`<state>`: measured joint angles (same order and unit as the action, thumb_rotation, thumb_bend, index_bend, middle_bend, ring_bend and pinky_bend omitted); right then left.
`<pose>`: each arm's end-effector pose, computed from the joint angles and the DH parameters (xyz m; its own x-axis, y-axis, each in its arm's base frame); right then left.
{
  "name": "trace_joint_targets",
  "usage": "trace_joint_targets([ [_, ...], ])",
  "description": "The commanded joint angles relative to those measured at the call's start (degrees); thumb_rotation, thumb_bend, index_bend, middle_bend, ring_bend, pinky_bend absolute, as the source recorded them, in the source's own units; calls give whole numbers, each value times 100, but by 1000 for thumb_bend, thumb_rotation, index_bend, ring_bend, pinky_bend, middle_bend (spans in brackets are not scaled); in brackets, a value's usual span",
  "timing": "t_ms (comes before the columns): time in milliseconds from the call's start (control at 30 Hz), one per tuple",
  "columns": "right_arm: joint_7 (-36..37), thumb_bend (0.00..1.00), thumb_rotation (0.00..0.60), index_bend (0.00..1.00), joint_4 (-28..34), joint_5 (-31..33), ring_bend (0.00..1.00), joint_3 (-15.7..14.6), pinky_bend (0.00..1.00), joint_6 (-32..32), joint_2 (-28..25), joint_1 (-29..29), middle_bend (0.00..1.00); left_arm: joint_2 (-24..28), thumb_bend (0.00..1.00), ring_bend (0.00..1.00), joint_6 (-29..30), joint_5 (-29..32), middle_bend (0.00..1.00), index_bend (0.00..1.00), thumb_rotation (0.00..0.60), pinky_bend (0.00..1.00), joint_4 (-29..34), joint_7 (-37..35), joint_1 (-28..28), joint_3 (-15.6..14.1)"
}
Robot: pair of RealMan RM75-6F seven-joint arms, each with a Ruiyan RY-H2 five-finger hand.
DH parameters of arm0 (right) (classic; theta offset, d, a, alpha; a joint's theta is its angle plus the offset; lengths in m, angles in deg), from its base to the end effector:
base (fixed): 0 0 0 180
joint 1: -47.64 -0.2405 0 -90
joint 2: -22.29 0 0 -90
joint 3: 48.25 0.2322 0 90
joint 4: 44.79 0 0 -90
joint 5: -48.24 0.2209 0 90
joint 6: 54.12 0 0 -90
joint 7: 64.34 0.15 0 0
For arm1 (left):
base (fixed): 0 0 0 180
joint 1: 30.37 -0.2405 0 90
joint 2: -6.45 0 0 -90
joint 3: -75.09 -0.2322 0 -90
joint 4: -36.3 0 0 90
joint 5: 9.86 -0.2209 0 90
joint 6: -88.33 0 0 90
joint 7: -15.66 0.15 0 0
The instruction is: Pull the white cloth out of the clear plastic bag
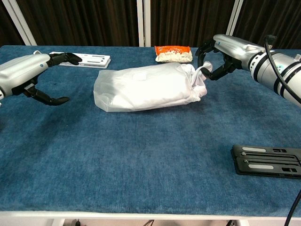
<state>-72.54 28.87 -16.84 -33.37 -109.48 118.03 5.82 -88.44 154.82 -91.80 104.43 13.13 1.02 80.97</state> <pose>-0.1352 -0.3623 -0.0362 0.2524 -0.2341 0.9389 -0.9445 -0.2705 0.1865 -0.2003 0.3113 -0.0269 0.2984 0.1640 0.9402 0.9136 -0.3343 -0.2316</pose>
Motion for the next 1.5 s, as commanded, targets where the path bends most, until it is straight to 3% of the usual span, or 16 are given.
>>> trace_joint_targets([
  [33,3,616,600,593,-9,-1,3,1,152,13,4,-10,211,95,264,81,-42,57,145,170,600,120,69,58,-55,-35],
  [267,9,616,600,593,-83,31,3,2,151,72,59,-48,211,-94,272,95,-121,24,181,279,600,121,-164,-88,-49,-95],
  [533,-55,616,600,593,-23,60,3,28,148,21,52,-52,211,-853,295,95,-187,-270,182,320,600,121,-834,-293,266,-87],
  [733,-50,616,600,593,65,82,3,26,147,-28,-19,-1,211,-1305,296,95,-276,-341,188,363,600,121,-1455,-62,486,-44],
  [1167,101,616,600,593,26,52,3,8,145,2,-36,25,211,-1614,320,100,-222,-316,234,469,600,121,-2055,81,643,57],
  [1500,205,615,600,593,-9,6,3,-19,144,-30,-9,64,211,-1907,463,191,-44,-407,402,685,600,165,-2639,-192,742,59],
])
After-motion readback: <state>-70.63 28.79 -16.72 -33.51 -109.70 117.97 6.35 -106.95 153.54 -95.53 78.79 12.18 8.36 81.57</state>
